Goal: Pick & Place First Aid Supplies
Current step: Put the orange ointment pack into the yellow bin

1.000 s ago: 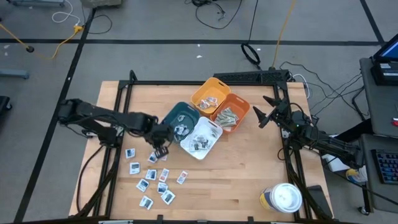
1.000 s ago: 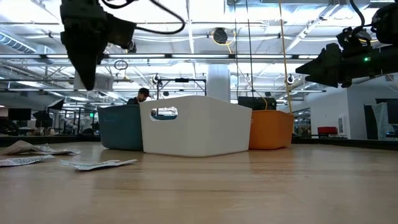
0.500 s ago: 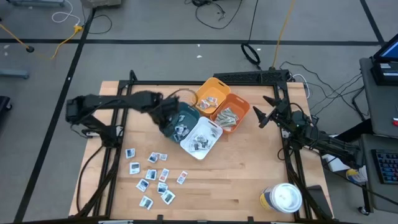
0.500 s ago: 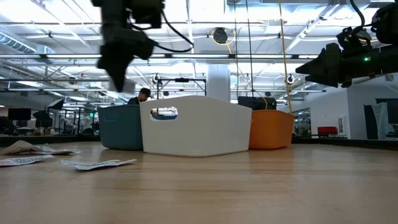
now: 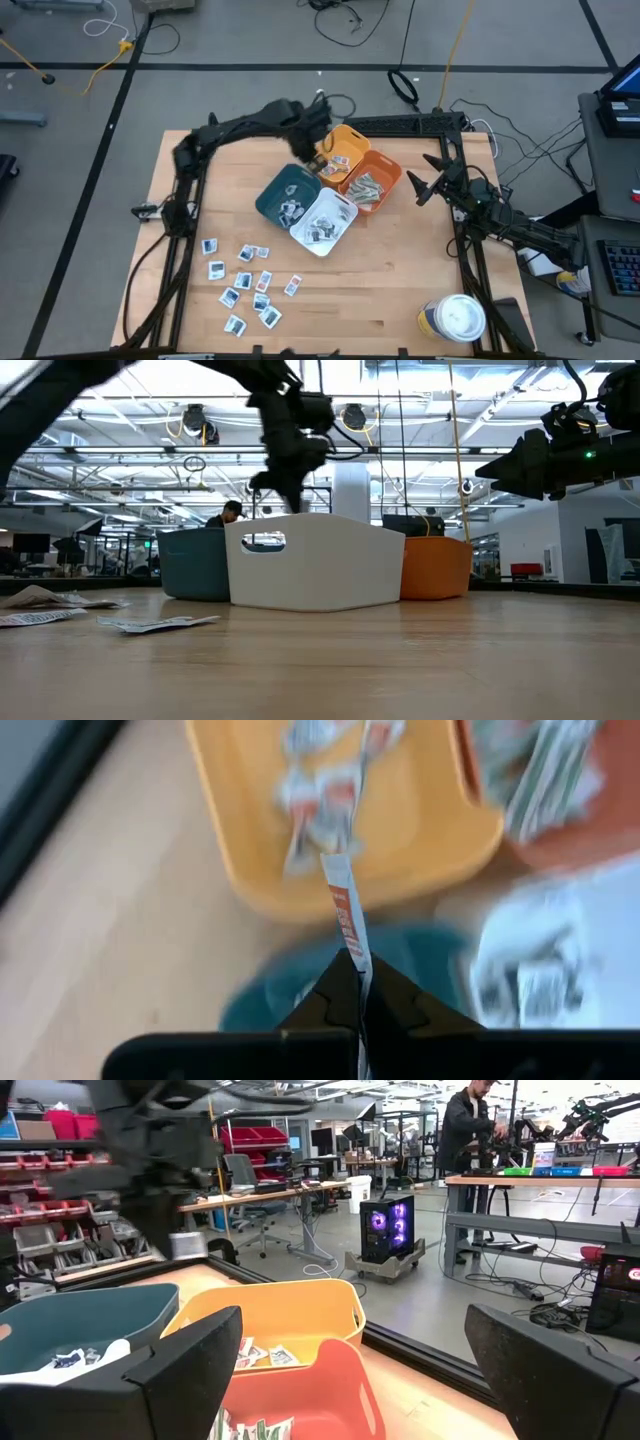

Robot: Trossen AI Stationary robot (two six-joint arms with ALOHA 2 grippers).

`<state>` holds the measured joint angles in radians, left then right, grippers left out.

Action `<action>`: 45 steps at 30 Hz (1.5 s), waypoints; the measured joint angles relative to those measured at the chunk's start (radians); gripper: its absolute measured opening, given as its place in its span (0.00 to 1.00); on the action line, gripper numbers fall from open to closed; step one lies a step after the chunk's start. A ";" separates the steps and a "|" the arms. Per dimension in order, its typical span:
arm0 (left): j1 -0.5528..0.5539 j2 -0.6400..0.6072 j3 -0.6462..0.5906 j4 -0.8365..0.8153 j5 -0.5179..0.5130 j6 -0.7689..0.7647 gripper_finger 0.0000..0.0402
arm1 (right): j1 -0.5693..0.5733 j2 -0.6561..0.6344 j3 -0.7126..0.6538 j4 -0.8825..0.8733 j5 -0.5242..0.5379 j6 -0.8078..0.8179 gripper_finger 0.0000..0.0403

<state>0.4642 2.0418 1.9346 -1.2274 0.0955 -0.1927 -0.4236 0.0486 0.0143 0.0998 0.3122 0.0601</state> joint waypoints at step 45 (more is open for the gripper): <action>0.037 0.310 0.347 0.043 -0.010 0.069 0.78 | 0.000 0.000 0.000 0.000 0.000 0.000 0.94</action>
<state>0.5010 2.3516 2.2814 -1.1845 0.0852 -0.1232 -0.4240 0.0490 0.0143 0.0998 0.3122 0.0597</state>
